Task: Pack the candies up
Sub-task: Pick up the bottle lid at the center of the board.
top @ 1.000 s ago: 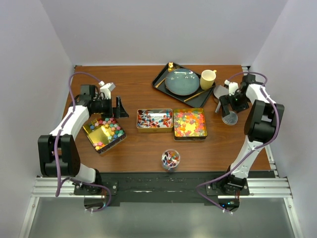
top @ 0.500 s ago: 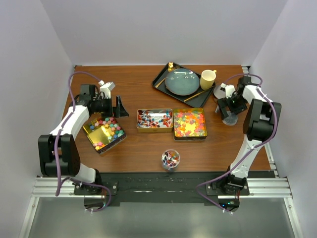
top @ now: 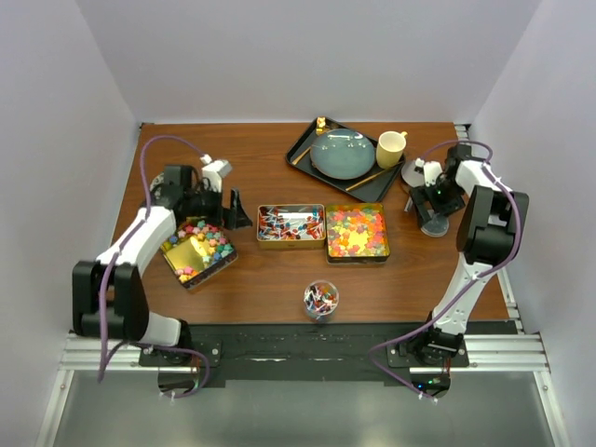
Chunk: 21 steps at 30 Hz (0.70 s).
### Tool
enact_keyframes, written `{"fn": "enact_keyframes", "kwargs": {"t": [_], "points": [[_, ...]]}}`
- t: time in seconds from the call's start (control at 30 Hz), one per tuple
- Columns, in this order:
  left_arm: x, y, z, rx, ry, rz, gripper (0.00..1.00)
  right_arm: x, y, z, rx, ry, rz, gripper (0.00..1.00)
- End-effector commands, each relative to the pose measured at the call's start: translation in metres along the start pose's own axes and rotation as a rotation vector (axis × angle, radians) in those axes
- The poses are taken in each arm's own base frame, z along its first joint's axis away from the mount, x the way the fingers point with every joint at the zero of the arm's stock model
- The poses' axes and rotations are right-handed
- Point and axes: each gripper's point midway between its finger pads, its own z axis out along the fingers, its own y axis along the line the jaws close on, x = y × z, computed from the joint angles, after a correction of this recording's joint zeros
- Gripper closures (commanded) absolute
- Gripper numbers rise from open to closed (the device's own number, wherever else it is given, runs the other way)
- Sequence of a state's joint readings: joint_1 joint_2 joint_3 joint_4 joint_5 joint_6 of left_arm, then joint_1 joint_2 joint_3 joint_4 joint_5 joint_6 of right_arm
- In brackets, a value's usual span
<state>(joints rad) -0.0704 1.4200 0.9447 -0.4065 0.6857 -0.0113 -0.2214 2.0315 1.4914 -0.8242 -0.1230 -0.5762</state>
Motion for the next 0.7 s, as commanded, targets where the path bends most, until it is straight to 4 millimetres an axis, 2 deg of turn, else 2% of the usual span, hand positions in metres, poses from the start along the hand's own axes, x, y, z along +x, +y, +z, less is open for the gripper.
{"fn": "enact_keyframes", "kwargs": {"t": [0.0, 0.03, 0.17, 0.2, 0.23, 0.33, 0.37, 0.4, 0.43, 0.47, 0.53, 0.67], "points": [[-0.008, -0.081, -0.007, 0.177, -0.150, 0.412, 0.00, -0.004, 0.008, -0.063, 0.031, -0.068, -0.018, 0.15], [0.010, -0.094, -0.001, 0.230, -0.124, 0.430, 0.00, -0.005, 0.010, -0.072, 0.032, -0.082, -0.019, 0.15], [0.043, -0.127, -0.004, 0.348, -0.134, 0.495, 0.00, -0.007, 0.018, -0.122, 0.054, -0.129, 0.001, 0.17], [0.057, -0.128, -0.001, 0.357, -0.118, 0.497, 0.00, -0.008, 0.021, -0.134, 0.058, -0.148, 0.005, 0.17], [0.067, -0.137, 0.000, 0.382, -0.101, 0.512, 0.00, -0.005, 0.028, -0.142, 0.036, -0.140, 0.015, 0.17], [0.091, -0.156, -0.002, 0.451, -0.103, 0.529, 0.01, -0.009, 0.034, -0.168, 0.036, -0.171, 0.042, 0.18], [0.093, -0.159, -0.002, 0.443, -0.119, 0.545, 0.01, -0.015, 0.033, -0.180, 0.043, -0.199, 0.051, 0.18], [0.106, -0.170, 0.000, 0.478, -0.110, 0.579, 0.01, -0.018, 0.035, -0.186, 0.043, -0.209, 0.057, 0.18], [0.107, -0.176, 0.002, 0.491, -0.120, 0.605, 0.01, -0.017, 0.037, -0.193, 0.039, -0.213, 0.065, 0.18], [0.108, -0.179, 0.005, 0.484, -0.125, 0.622, 0.01, -0.025, 0.038, -0.205, 0.040, -0.248, 0.068, 0.18], [0.122, -0.188, 0.012, 0.505, -0.114, 0.655, 0.01, -0.029, 0.042, -0.217, 0.039, -0.269, 0.063, 0.18], [0.119, -0.197, 0.034, 0.495, -0.163, 0.670, 0.02, -0.042, 0.052, -0.252, 0.055, -0.366, 0.047, 0.19]]}}
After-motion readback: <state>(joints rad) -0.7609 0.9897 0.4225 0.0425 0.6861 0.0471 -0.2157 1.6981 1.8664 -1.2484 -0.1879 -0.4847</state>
